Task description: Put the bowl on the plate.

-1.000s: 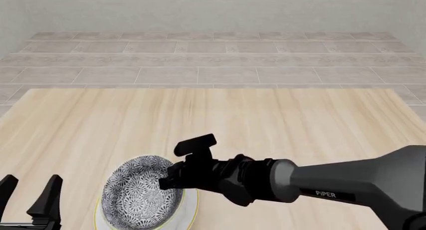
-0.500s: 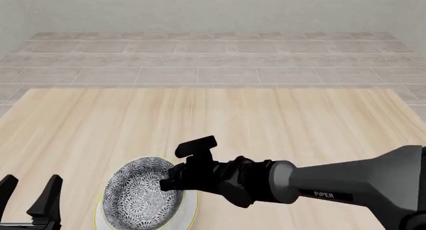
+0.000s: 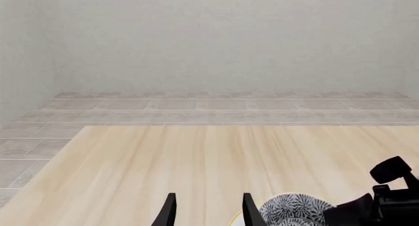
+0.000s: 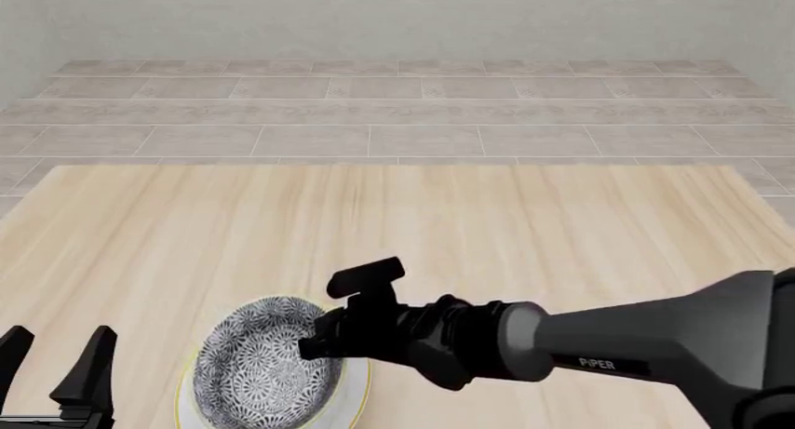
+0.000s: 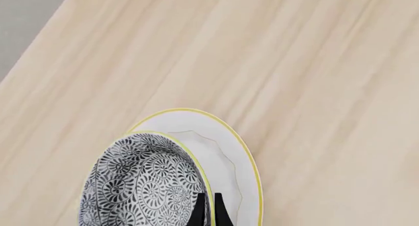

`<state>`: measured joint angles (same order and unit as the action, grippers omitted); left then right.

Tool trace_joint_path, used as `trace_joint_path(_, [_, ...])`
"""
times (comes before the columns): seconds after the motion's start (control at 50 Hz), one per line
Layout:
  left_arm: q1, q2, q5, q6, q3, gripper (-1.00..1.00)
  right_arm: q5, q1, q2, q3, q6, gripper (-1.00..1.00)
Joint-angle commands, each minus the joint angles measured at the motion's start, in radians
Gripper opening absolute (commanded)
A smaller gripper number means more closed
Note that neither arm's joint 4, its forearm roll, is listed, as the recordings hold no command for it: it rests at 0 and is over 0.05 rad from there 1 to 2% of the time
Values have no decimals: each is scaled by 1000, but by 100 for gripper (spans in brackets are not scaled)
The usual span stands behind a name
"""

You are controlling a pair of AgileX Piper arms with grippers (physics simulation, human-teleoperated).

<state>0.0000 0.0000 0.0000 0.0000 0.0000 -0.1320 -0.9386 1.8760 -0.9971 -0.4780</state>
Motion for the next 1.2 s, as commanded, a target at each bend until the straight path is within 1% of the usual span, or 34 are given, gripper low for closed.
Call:
trace_joint_path(0.02, [0,0,0,0,0,100,-11,-2,10,-3,-10,-100])
trace_joint_path(0.64, [0,0,0,0,0,100,-20,-8,35,-9,-15,-100])
trace_joint_path(1.2, [0,0,0,0,0,100,-27,3,38,-2,-14,-100])
